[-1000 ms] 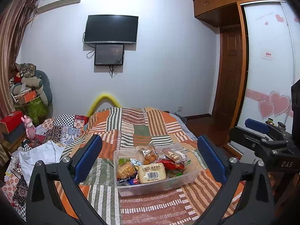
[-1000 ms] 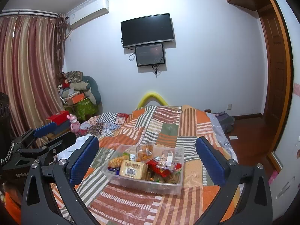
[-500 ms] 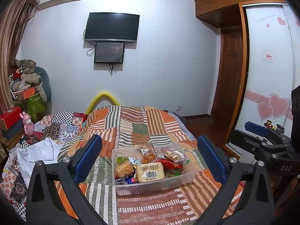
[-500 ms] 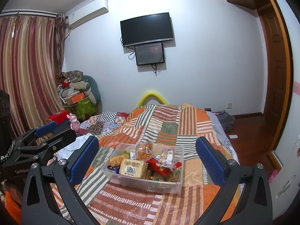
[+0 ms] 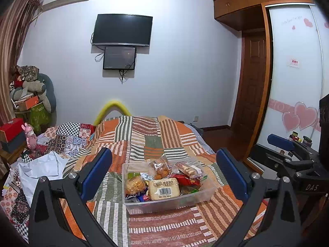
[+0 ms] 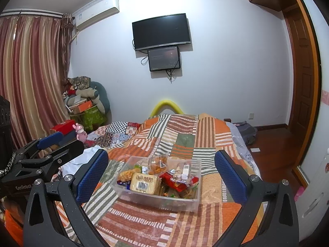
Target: Organize snacks
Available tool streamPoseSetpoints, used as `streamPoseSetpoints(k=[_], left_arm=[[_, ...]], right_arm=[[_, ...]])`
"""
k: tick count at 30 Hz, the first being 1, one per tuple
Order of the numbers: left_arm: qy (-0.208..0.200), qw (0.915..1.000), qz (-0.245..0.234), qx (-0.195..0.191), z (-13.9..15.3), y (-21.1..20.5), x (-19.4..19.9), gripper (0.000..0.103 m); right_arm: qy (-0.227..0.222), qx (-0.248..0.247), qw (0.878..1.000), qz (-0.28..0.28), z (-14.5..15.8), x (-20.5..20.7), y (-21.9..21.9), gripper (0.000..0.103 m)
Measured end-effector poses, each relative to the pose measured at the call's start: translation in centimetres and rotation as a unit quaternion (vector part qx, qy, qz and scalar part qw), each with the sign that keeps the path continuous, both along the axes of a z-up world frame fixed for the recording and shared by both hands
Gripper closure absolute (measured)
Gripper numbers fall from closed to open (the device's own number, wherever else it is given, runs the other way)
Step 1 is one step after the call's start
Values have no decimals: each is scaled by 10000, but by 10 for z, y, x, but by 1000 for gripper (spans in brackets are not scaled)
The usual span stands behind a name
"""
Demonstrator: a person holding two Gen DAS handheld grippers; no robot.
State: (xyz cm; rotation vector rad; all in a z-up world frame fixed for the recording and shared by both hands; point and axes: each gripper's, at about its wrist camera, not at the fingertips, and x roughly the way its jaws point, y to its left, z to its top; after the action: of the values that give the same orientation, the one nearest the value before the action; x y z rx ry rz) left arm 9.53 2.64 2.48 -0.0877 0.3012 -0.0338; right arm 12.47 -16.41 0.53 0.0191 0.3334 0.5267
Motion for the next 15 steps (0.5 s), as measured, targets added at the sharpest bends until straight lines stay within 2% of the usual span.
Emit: streamPoseSetpoints(k=[15], left_arm=[[27,10000,-60,-74,-1,1,1,0]], right_arm=[[-2,14,10000,-3,1,-1,0,0]])
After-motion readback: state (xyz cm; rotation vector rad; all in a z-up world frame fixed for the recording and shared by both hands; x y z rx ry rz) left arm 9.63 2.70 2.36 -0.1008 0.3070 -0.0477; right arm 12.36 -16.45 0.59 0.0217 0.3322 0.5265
